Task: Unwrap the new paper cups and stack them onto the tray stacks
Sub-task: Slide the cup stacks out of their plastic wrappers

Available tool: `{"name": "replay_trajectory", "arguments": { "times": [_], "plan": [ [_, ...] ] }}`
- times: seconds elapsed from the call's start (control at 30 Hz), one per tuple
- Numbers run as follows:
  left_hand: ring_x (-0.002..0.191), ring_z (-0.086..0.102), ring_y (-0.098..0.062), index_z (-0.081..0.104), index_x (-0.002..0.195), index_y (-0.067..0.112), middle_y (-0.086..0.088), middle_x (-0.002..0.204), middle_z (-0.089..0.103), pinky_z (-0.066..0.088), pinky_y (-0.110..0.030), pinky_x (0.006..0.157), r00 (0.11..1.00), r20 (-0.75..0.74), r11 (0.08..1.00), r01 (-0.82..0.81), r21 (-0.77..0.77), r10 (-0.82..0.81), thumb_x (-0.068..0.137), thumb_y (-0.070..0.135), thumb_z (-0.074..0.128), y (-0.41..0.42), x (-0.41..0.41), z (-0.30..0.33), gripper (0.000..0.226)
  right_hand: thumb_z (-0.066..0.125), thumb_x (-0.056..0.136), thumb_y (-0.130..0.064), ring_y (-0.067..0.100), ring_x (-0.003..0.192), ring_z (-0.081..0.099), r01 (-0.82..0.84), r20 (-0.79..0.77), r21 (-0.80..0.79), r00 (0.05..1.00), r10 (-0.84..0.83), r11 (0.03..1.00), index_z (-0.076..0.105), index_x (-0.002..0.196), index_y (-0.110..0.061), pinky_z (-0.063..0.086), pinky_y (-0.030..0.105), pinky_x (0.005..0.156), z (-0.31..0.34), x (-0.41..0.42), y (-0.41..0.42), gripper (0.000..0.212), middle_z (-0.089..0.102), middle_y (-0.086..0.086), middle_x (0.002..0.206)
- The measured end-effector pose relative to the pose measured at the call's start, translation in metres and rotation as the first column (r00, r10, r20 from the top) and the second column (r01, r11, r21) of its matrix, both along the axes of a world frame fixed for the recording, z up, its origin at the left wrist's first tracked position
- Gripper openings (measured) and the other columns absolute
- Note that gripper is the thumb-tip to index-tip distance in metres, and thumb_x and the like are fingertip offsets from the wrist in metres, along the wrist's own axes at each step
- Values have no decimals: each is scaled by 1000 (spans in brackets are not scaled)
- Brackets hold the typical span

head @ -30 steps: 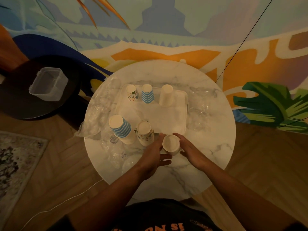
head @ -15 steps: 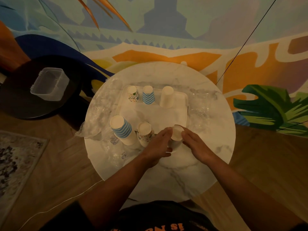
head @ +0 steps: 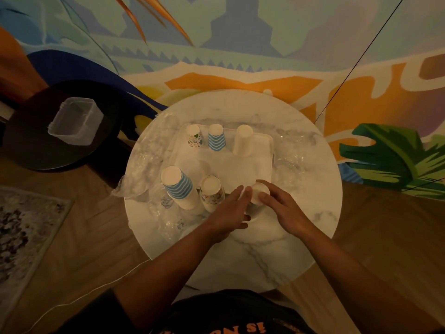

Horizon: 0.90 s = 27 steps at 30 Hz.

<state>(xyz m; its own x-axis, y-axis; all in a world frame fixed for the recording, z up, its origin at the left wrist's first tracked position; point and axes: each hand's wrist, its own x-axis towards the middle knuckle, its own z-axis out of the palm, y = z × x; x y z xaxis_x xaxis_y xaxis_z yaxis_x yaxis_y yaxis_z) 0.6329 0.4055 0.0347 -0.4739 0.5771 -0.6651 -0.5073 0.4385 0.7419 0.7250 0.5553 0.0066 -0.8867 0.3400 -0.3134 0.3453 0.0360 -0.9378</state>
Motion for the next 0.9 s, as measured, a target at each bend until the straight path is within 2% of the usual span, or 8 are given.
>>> {"name": "replay_trajectory", "arguments": {
  "times": [0.1,0.27,0.4,0.5,0.63,0.7,0.8,0.9],
  "plan": [
    [106,69,-24,25,158,27,3,145,50,58,-40,93,999,-32,1000,12,-4,-12,100,52,52,-14,-1,11,69,65,94,-34,6,134,51,48,-46,74,998,-45,996,58,140,-24,41,37,115,11,1,4,48,60,-10,140],
    [93,72,-19,62,128,18,0,113,70,60,-37,80,959,-281,999,52,12,-46,101,28,60,-56,-13,41,29,66,95,-22,6,125,58,204,-241,205,958,-153,957,64,129,-20,46,28,106,65,14,-1,34,66,-11,130],
    [87,71,-21,68,109,19,-6,97,74,59,-33,74,888,-450,995,104,-4,-95,98,22,65,-92,-23,53,12,61,91,-11,23,109,68,155,-326,81,938,-121,985,65,120,-6,55,33,94,92,30,-20,29,73,3,112],
    [87,71,-14,70,106,23,1,95,74,60,-32,77,856,-501,992,106,-74,-129,96,24,67,-117,-36,45,10,64,91,-8,24,105,70,26,-245,-16,969,-29,1000,67,117,-5,56,30,92,92,35,-44,26,74,8,108],
    [91,69,-6,69,114,25,11,107,73,57,-28,82,835,-525,979,74,-189,-165,95,28,69,-150,-51,12,19,67,95,-6,16,111,68,-110,-10,-40,994,110,993,69,119,-17,55,28,93,63,31,-80,27,73,-2,115],
    [95,68,-5,65,127,25,11,121,68,57,-31,88,852,-477,955,85,-283,-217,95,36,67,-162,-54,-8,34,70,95,-19,10,120,62,-123,108,-120,985,136,985,65,127,-24,55,25,93,41,24,-98,33,69,-7,124],
    [100,67,-8,55,139,29,5,134,61,59,-37,90,912,-338,940,121,-319,-232,96,49,60,-165,-53,-26,48,67,88,-56,1,133,46,-170,266,-111,944,194,979,48,144,-38,48,21,99,6,10,-120,62,50,-18,145],
    [97,66,-12,38,152,33,8,139,51,61,-32,80,950,-156,919,208,-334,-272,99,58,47,-156,-51,-27,59,58,79,-81,3,140,36,-151,357,-100,917,177,983,37,152,-40,35,36,118,-20,-12,-137,86,36,-22,153]
  ]
}}
